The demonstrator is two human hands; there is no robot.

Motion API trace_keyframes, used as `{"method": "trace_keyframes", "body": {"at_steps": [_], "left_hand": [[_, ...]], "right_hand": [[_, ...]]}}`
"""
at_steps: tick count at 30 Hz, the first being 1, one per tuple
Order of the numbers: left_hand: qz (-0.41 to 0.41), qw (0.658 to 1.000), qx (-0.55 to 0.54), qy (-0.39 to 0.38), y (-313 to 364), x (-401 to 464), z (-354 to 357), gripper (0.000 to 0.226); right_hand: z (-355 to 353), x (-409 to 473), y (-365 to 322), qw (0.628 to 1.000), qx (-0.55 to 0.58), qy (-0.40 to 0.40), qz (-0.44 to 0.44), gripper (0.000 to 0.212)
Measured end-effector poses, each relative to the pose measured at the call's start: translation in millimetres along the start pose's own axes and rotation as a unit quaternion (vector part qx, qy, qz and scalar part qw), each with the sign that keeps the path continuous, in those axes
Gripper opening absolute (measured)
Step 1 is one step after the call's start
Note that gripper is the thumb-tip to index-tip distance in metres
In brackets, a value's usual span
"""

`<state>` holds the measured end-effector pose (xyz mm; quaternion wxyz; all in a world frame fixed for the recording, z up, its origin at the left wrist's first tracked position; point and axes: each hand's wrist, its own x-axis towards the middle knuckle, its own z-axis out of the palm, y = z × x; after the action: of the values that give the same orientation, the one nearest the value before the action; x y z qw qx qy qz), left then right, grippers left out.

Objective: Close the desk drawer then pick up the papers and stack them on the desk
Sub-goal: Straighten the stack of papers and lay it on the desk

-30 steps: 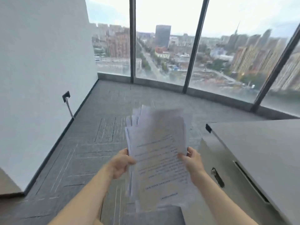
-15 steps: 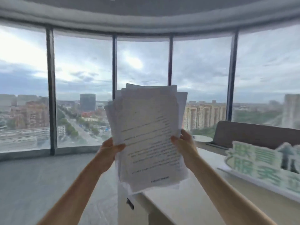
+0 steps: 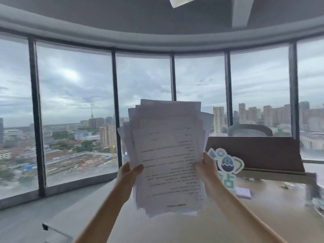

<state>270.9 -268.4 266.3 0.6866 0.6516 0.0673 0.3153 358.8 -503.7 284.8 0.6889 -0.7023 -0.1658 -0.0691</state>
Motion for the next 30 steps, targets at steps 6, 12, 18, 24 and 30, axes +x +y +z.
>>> {"method": "trace_keyframes", "body": {"at_steps": [6,12,18,24,30], "left_hand": [[-0.041,0.998,-0.011,-0.040,-72,42,45,0.021],[-0.050,0.997,-0.027,-0.053,-145,95,77,0.023],[-0.040,0.994,-0.029,-0.096,-185,136,89,0.025],[-0.057,0.990,-0.019,-0.129,-188,141,92,0.037],[-0.045,0.989,-0.013,-0.144,-183,133,92,0.036]], "right_hand": [[-21,33,59,0.998,-0.024,0.049,0.039,0.033],[-23,79,123,0.993,-0.053,0.095,0.048,0.029],[-22,117,158,0.990,-0.048,0.123,0.057,0.034],[-24,125,170,0.991,-0.033,0.106,0.074,0.031],[-23,120,161,0.997,-0.023,0.049,0.052,0.034]]}}
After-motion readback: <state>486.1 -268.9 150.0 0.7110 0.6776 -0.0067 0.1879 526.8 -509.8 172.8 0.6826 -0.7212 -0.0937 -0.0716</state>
